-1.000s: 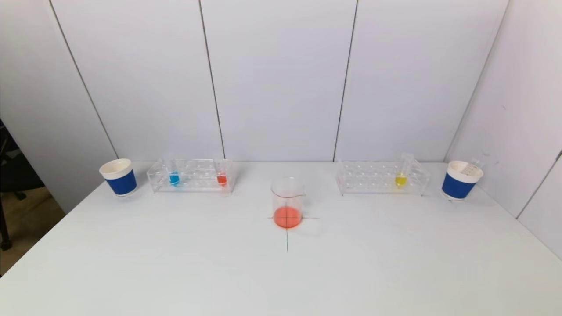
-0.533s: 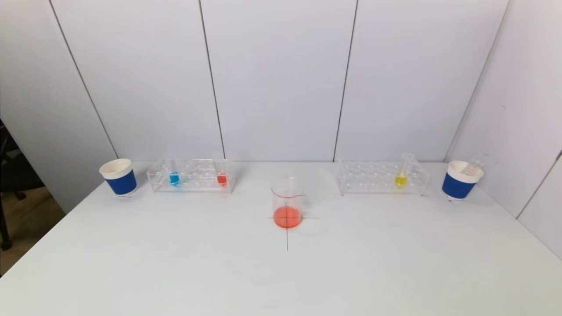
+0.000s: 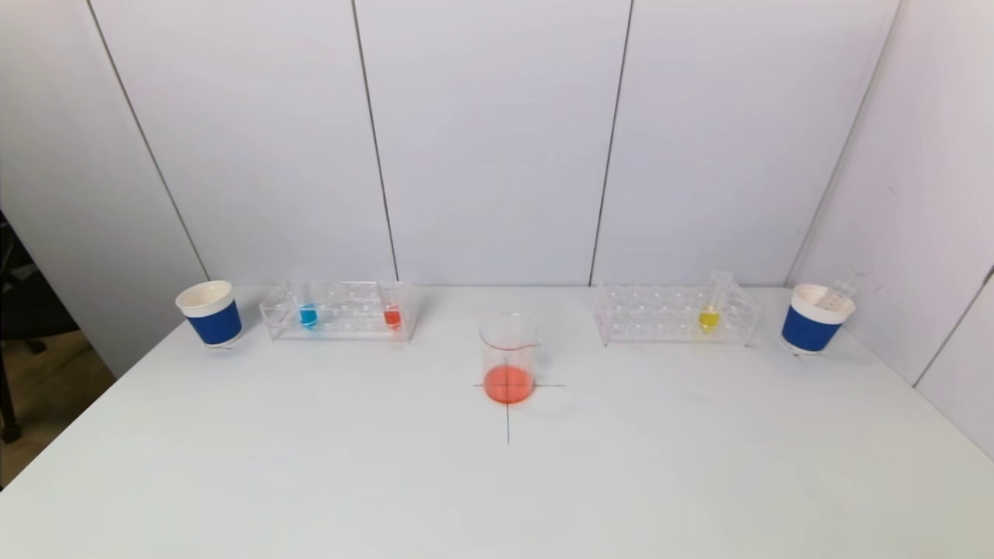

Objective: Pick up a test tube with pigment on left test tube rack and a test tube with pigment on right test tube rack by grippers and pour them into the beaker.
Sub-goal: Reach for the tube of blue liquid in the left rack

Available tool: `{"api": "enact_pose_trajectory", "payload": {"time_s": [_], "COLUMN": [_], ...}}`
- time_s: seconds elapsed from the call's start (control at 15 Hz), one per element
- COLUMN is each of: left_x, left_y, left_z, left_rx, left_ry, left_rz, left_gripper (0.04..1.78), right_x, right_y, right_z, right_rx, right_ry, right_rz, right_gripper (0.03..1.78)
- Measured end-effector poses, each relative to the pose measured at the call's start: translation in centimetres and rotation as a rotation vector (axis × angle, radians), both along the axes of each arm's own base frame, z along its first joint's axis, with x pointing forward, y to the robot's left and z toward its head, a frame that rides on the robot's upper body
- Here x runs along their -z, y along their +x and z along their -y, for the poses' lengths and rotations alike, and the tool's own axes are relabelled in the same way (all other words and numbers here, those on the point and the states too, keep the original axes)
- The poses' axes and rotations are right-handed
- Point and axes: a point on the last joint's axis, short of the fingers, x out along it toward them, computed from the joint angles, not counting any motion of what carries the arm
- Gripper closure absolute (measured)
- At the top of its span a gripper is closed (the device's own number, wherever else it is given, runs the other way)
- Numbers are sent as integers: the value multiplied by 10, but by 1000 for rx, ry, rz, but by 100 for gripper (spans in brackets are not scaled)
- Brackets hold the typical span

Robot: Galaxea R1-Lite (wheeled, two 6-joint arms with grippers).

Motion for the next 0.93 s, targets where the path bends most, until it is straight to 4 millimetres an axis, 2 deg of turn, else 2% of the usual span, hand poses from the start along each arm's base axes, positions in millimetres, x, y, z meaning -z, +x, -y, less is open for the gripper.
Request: {"api": "enact_pose_trajectory", "payload": {"time_s": [0.93], "left_x": [0], "left_y": [0], "left_z": [0], "left_rx": [0], "left_ry": [8], "left_rz": [0], "left_gripper": [6], "right_x": [0], "right_y": [0], "right_z": [0], "right_rx": [0], "right_ry": [0], "right_rz": [0], "right_gripper": [4]}}
